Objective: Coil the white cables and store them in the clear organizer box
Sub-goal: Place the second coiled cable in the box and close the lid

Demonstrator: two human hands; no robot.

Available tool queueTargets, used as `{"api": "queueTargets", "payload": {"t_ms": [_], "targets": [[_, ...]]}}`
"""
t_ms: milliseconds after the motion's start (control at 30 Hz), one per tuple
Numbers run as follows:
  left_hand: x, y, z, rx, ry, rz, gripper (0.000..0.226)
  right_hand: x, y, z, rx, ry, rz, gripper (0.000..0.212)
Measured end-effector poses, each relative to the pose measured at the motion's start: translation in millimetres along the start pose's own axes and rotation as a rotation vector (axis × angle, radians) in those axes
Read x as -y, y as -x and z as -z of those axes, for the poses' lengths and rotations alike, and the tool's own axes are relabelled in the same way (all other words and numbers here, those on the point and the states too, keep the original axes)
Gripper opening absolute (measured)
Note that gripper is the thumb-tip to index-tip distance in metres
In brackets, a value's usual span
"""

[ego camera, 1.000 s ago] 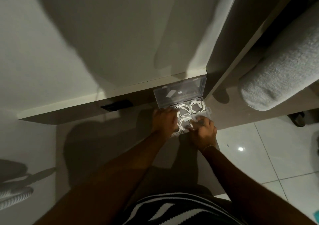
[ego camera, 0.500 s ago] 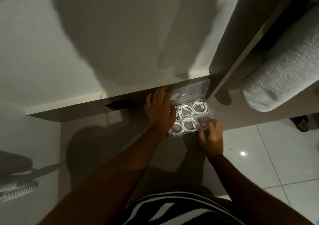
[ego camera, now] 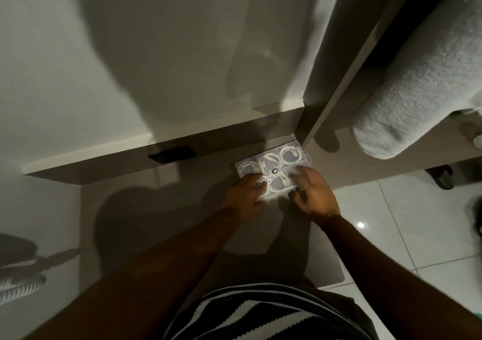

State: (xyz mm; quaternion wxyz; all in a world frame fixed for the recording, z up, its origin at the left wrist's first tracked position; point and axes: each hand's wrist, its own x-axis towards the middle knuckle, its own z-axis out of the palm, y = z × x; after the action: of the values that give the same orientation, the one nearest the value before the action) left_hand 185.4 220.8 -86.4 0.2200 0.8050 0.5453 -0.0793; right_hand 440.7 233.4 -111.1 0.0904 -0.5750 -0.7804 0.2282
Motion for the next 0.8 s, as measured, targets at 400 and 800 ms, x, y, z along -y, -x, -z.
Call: {"api": "queueTargets", "payload": {"t_ms": [400,800], "targets": [[-2,-10,-4,0.017,-0.049,0.032,0.050,-27,-18,6,0.059,0.002,0.058,0.048],[-16,-16,-23,0.081,-0.050,0.146,0.051,-33,-12,-4,-0.301,0.117,0.351,0.034]]}}
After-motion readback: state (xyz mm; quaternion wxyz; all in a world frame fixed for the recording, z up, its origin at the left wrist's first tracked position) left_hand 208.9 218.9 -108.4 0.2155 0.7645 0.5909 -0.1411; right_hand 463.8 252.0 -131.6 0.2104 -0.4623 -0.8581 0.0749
